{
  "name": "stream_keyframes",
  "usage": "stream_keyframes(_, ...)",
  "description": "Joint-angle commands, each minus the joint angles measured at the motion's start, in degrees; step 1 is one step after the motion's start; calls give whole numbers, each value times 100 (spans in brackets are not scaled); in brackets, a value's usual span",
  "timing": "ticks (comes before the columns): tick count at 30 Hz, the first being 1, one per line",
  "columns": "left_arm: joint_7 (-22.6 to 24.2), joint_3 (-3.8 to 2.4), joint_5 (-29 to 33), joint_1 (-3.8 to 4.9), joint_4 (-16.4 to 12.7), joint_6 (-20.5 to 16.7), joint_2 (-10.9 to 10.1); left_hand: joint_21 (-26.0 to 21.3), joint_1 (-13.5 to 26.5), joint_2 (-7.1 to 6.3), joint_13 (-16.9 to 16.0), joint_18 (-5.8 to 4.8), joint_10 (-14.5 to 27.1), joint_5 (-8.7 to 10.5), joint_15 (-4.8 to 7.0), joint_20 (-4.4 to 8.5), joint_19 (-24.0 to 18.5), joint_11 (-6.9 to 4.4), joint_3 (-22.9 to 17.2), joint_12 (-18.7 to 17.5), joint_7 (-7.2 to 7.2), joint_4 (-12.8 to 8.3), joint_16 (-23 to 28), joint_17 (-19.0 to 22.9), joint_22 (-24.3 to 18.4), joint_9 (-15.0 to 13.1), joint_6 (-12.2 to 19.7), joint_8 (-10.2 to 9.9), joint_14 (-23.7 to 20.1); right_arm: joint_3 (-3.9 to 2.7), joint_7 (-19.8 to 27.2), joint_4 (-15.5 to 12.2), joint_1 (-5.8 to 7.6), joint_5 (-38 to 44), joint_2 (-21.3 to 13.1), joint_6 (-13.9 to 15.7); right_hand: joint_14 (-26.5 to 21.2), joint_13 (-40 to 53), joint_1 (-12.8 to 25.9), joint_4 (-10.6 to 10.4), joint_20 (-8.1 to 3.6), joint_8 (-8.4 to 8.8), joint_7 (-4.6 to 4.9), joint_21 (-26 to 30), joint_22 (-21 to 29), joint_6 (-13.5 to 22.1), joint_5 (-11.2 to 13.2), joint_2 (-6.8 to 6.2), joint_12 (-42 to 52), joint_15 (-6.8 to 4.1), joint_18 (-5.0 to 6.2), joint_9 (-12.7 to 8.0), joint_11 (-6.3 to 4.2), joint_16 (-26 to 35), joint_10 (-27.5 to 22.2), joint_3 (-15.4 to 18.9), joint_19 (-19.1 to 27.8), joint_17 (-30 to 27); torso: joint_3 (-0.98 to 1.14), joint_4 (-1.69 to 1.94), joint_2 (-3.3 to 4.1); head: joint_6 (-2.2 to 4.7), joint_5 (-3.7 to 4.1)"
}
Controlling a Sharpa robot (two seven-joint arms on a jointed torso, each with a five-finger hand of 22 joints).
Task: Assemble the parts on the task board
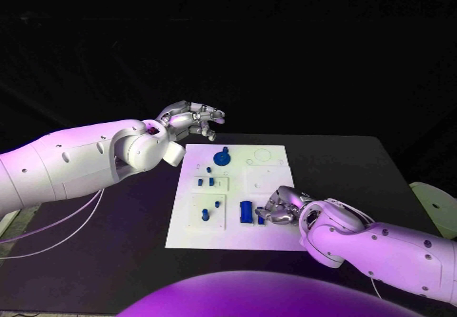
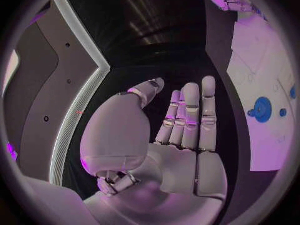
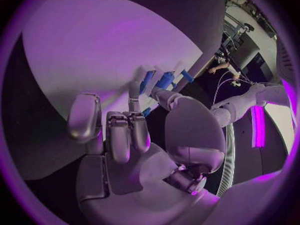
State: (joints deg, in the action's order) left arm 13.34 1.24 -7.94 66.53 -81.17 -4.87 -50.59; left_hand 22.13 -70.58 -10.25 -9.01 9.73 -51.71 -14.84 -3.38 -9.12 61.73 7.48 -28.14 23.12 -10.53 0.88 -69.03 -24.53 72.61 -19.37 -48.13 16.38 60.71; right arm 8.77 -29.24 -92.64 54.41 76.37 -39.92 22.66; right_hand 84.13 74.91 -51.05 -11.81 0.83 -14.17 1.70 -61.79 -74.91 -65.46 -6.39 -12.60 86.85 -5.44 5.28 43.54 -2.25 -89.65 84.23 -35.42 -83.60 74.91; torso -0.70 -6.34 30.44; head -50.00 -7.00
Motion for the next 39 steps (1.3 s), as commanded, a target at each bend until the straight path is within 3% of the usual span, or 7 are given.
stream_keyframes(1, 29, -5, -16, 4, -9, 93, 6, -24, -8, 34, -6, 52, 49, -7, 3, -9, 16, 8, -4, 35, -16, -7, -25, 5, 5, 9, 37, 33, -40, 2, -12, -27, -6, 76, -14, -86, 578, 1279, 55, 3, -7, 29, 9, 27, -835, -39, 25, -1, -2, -10, -27, -8, 3, -22, 432, 42, -17, 1463, 0, -4, -1, 0, -6)
stream_keyframes(16, 78, -4, -10, 4, 2, 73, -6, -24, -8, 34, -6, 52, 49, -7, 3, -9, 16, 8, -4, 35, -16, -7, -25, 5, 5, 9, 37, 33, -40, 2, 417, -298, -1, -52, -396, 378, 566, 1080, -294, 133, 9, 189, 78, 131, -812, 207, 23, -40, -290, 21, -15, -86, 51, -5, 301, 225, 13, 1409, -2, -9, -9, 0, 0)
stream_keyframes(21, 246, -3, 75, -5, 25, -8, 8, -39, 22, 18, -15, 51, 22, -3, 3, -11, 6, 2, 17, 87, -15, 9, -28, 17, 8, 14, 38, 52, -56, 0, 1617, -340, 129, -895, -634, 777, 497, 803, -818, 325, 154, 544, 323, 657, -687, 784, 41, -32, -689, 200, 59, -312, 264, 99, 84, 264, 175, 1091, -5, -22, -39, 0, 21)
stream_keyframes(27, 452, -2, 356, -58, 61, -241, 59, -198, -30, 62, -7, 58, -143, 331, 30, 3, -120, -44, -9, 214, 30, 16, 144, 138, -50, 21, -20, 143, -230, -2, 2868, -11, 429, -2018, -765, 930, 273, -149, -1604, 966, 273, 567, 472, 2144, -293, 1106, 316, -47, -1999, 312, 281, -391, 391, 451, -721, -82, 677, 276, -41, -83, -147, 0, 38)
stream_keyframes(30, 554, -2, 448, -102, 125, -344, 132, -365, -66, 95, 46, 56, -329, 506, 55, 13, -207, -78, -86, 232, 61, 31, 407, 288, -141, 38, -82, 189, -368, -2, 3347, 283, 589, -3076, -751, 772, -93, -1272, -1739, 1154, 334, 466, 520, 3709, 194, 1189, 305, -28, -3452, 362, 496, -433, 438, 985, -1631, -263, 1276, -616, -70, -89, -230, 0, 70)
stream_keyframes(36, 875, -2, 732, -248, 448, -690, 359, -1278, -54, 24, 426, 25, -742, 623, -98, -105, -865, -28, -263, -318, 62, 164, 2068, 992, -809, 113, -188, 202, -859, -15, 4270, 1163, 900, -5356, -551, 135, -1763, -3001, -1769, 1518, 501, 307, 671, 4584, 804, 1371, -97, 55, -5290, 542, 481, -531, 612, 3636, -2605, -504, 1984, -3615, -107, -109, -414, 0, 105)
stream_keyframes(39, 1081, -3, 938, -340, 667, -866, 488, -1790, -74, -41, 533, 43, -894, 636, -241, -287, -1277, 33, -294, -779, 28, 234, 3060, 1252, -1405, 154, -144, 138, -1006, -43, 4623, 1595, 991, -6014, -401, -172, -2185, -4029, -1699, 1630, 696, 293, 828, 5149, 1288, 1471, -146, 159, -6234, 761, 454, -672, 802, 4857, -2727, -432, 2535, -4002, -109, -131, -497, 0, 103)
